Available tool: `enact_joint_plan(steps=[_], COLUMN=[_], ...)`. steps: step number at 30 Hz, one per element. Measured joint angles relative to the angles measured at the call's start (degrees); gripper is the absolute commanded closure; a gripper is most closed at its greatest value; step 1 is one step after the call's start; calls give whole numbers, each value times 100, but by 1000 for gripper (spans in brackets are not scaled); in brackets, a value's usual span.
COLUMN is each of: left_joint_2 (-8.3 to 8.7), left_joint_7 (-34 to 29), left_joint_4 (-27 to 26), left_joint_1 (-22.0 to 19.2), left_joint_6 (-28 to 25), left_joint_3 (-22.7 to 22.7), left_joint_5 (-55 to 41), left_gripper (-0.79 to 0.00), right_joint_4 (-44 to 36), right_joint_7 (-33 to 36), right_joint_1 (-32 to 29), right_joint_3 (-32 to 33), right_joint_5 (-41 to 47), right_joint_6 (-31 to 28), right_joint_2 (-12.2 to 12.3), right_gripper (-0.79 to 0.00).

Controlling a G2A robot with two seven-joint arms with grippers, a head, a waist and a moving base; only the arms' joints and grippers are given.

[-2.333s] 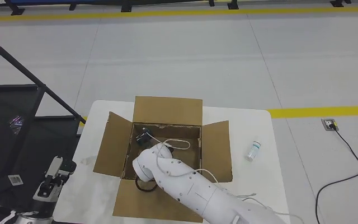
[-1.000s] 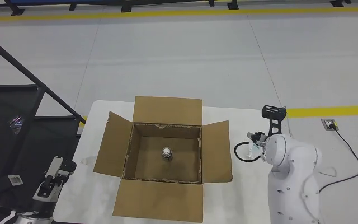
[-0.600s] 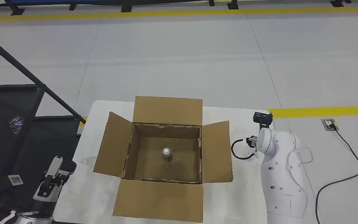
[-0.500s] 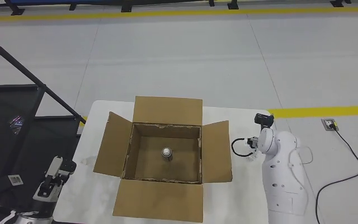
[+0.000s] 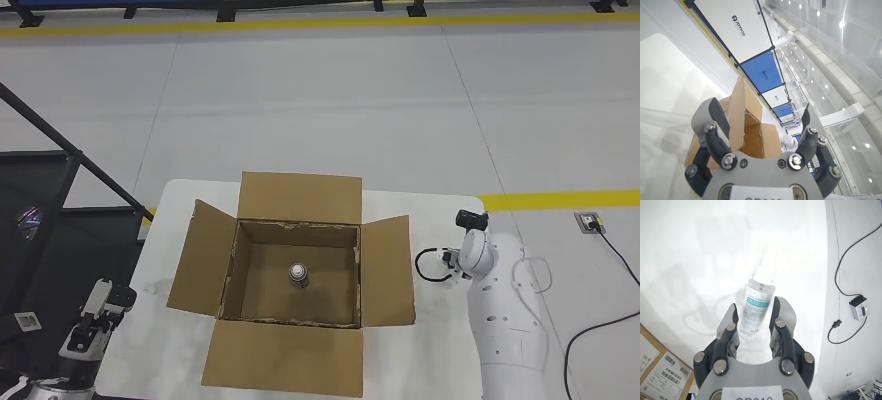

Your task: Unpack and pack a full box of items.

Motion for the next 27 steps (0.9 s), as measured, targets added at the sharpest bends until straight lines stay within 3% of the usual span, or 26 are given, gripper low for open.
enact_joint_plan(steps=[3,6,7,12,16,27], left_joint_2=[0,0,0,0,0,0], left_joint_7=[0,0,0,0,0,0], left_joint_4=[0,0,0,0,0,0], left_joint_1=[0,0,0,0,0,0], left_joint_6=[0,0,0,0,0,0], left_joint_3=[0,0,0,0,0,0], left_joint_5=[0,0,0,0,0,0], left_gripper=[-785,-785,-785,-785,-785,-785], right_joint_4=[126,211,227,43,-749,-5459], right_joint_7=[-53,-99,-105,-125,-79,401], right_joint_1=[48,75,81,34,-184,-1638], right_joint_3=[11,11,15,110,201,-397], right_joint_5=[15,43,57,225,491,1693], right_joint_6=[76,121,131,113,44,-97], right_joint_2=[23,43,50,96,121,43], right_gripper=[-277,-40,0,0,0,0])
